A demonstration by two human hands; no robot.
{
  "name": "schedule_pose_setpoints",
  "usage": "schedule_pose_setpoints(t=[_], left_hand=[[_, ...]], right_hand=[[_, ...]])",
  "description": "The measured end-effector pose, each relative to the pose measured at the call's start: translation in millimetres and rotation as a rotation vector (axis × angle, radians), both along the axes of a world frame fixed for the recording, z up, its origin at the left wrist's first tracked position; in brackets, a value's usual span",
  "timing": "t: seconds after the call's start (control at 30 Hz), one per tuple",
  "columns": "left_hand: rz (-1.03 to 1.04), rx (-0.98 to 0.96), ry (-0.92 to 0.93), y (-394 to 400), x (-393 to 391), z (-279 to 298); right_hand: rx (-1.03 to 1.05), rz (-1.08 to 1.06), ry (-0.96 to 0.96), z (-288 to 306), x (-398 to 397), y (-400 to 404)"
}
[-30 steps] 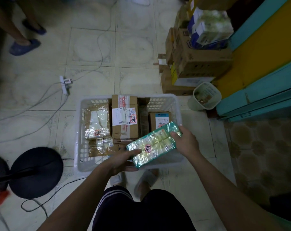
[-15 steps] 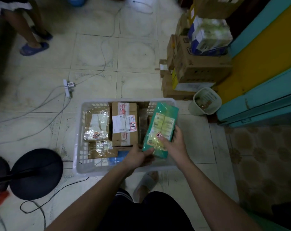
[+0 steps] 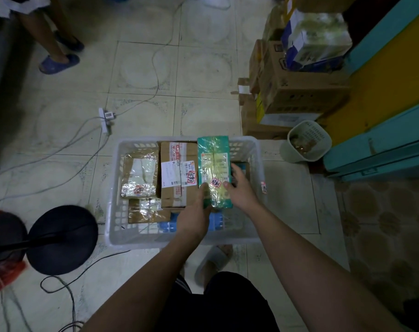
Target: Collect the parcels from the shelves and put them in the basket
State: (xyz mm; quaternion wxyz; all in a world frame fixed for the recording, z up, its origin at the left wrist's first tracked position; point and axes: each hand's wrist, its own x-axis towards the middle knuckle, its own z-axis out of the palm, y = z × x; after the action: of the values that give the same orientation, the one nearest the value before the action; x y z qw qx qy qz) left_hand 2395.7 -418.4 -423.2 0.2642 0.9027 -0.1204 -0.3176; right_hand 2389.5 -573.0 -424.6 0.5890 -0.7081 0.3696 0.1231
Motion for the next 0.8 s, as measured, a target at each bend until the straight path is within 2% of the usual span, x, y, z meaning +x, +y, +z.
schedule_pose_setpoints(t=[0.13, 0.3, 0.47, 0.63, 0.8], left_hand=[[-0.072, 0.073, -0.005, 0.0, 5.8, 3.5], [-0.151, 0.153, -0.004, 6.6, 15.5, 21.4], [-0.230, 0.230, -0.132, 0.4, 44.7, 56.0], [-0.478, 0.166, -0.223, -27.8, 66.1, 106.3], [-0.814, 0.106, -0.278, -65.1, 47.7, 144.2]], right_hand=[[0.001, 0.056, 0.053, -3.7, -2.1, 0.4], [-0.047, 0.042, 0.083, 18.5, -7.0, 0.5], [-0.115, 0.036, 0.118, 51.1, -23.1, -16.2], [-0.254, -0.086, 0.093, 90.6, -41.4, -25.0], [-0.385, -0.274, 0.092, 149.0, -88.7, -8.7]])
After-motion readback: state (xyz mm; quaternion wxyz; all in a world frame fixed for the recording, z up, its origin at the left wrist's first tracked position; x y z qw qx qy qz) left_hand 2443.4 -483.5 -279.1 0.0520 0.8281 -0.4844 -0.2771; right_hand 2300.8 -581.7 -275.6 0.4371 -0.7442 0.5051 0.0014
